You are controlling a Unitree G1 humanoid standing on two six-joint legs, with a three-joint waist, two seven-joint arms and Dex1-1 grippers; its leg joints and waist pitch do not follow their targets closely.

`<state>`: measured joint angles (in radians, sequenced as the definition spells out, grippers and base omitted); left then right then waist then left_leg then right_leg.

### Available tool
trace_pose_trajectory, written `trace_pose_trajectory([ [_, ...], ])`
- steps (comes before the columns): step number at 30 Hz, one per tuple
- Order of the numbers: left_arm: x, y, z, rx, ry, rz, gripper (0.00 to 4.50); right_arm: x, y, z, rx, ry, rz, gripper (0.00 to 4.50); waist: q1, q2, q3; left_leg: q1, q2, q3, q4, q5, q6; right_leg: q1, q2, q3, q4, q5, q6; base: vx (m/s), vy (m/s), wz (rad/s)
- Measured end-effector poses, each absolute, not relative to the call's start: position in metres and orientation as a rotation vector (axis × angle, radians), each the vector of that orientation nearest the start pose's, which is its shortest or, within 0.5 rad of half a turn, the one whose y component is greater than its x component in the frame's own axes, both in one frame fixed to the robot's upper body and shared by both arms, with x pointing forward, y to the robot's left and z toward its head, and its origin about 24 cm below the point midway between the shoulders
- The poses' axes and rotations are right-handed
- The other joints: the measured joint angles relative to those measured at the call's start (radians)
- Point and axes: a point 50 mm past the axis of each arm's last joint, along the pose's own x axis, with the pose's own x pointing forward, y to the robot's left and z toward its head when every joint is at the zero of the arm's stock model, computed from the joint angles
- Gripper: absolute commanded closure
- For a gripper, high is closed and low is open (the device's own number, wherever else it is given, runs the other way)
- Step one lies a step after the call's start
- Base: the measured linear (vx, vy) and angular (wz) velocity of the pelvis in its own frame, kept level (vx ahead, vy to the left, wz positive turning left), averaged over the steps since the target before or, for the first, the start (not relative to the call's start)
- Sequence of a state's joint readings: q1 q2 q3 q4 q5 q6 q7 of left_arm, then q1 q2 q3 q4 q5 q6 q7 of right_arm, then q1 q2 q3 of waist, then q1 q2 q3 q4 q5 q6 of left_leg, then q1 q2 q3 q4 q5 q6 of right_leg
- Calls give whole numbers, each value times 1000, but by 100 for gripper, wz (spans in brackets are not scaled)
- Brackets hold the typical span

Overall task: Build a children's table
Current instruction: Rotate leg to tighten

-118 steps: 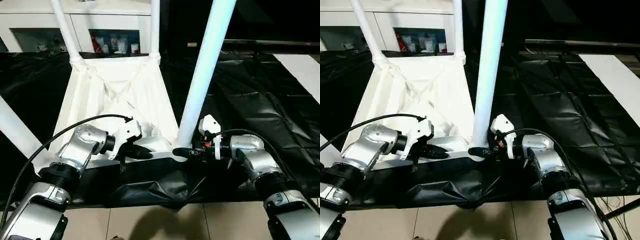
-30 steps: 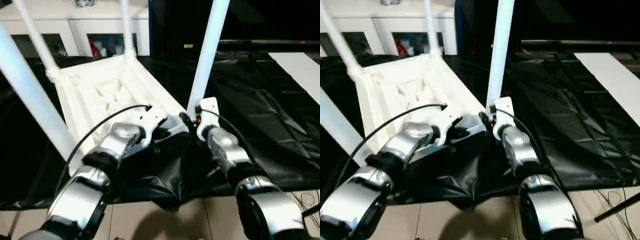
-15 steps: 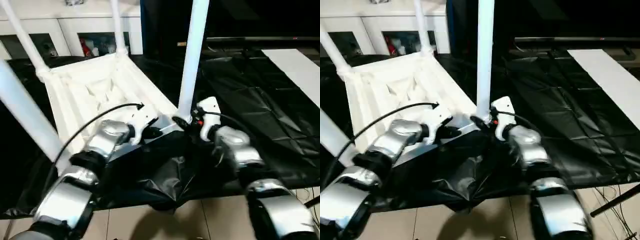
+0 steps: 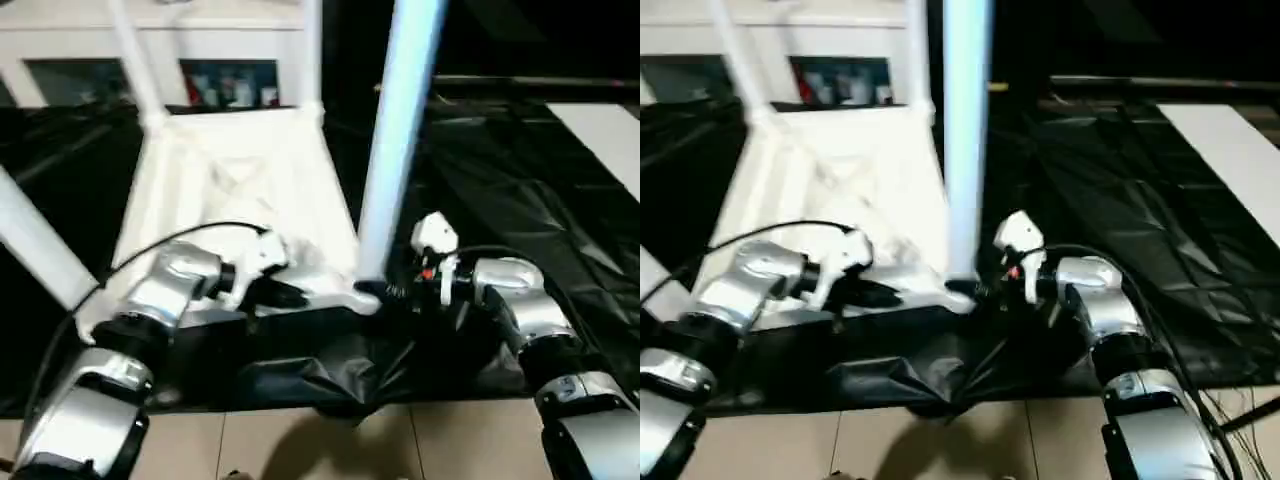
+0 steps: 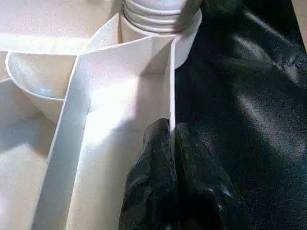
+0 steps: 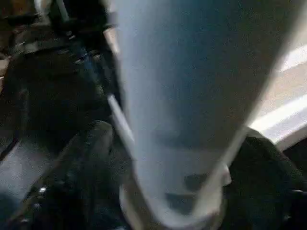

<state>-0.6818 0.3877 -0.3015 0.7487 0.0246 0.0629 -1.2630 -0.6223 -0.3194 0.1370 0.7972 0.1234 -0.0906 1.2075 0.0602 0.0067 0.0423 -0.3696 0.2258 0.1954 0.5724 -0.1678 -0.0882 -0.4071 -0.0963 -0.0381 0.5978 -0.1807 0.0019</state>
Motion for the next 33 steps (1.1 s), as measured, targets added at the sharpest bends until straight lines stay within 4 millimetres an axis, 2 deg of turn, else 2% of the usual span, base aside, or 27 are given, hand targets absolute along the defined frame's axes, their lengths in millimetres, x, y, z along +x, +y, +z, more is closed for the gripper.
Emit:
trace_pose_trajectory([
  [2, 326, 145, 53, 411, 517, -1349, 450, 326, -146, 52, -180, 255, 1258, 137, 0, 0, 0, 0, 1, 0, 0, 0, 0, 0, 0, -1, 0, 0, 0, 0, 0, 0],
  [6, 325, 148, 55, 413, 525, -1352, 450, 325, -146, 53, -182, 254, 1270, 154, 0, 0, 0, 0, 2, 0, -1, 0, 0, 0, 1, -1, 0, 0, 0, 0, 0, 0],
  [7, 325, 148, 55, 413, 526, -1353, 450, 325, -146, 53, -182, 254, 1272, 179, 1, 0, 0, 0, 2, 0, -1, 0, 0, 0, 1, -1, 0, 0, 0, 0, 0, 0],
  [11, 325, 149, 55, 412, 529, -1356, 450, 325, -147, 53, -185, 256, 1272, 198, 2, -1, 0, 0, 1, 0, -1, 0, 0, 0, 1, -1, 0, 0, 0, 0, 0, 0],
  [12, 325, 149, 55, 412, 530, -1356, 450, 325, -147, 53, -185, 255, 1272, 220, 2, -1, 0, 0, 2, 0, -1, 0, 0, 0, 1, -1, 0, 0, 0, 0, 0, 0],
  [17, 324, 150, 55, 411, 529, -1354, 450, 325, -147, 54, -183, 254, 1272, 231, 0, -1, 0, 1, 1, 0, -1, 0, 0, 0, 1, -1, 0, 0, 0, 0, 0, 0],
  [18, 324, 150, 55, 411, 529, -1354, 450, 325, -147, 54, -179, 256, 1269, 204, 0, -1, 0, 1, 2, 0, -1, 0, 0, 0, 1, -1, 0, 0, 0, 0, 0, 0],
  [23, 324, 150, 55, 409, 528, -1354, 450, 324, -148, 53, -103, 290, 1268, 165, 0, -1, 0, 1, 1, 0, 0, 0, 0, 0, 1, -1, 0, 0, 0, 0, 0, 0],
  [29, 324, 149, 54, 405, 529, -1355, 450, 320, -150, 53, -102, 285, 1278, 103, 3, 0, -1, 1, 1, 0, 0, 0, 0, 0, 1, -1, 0, 0, 0, 0, 0, 0],
  [33, 324, 149, 54, 404, 532, -1355, 450, 319, -150, 52, -119, 272, 1284, 103, 2, 0, -1, 1, 1, 0, 0, 0, 0, 0, 1, -1, 1, 0, 0, 0, 0, 0],
])
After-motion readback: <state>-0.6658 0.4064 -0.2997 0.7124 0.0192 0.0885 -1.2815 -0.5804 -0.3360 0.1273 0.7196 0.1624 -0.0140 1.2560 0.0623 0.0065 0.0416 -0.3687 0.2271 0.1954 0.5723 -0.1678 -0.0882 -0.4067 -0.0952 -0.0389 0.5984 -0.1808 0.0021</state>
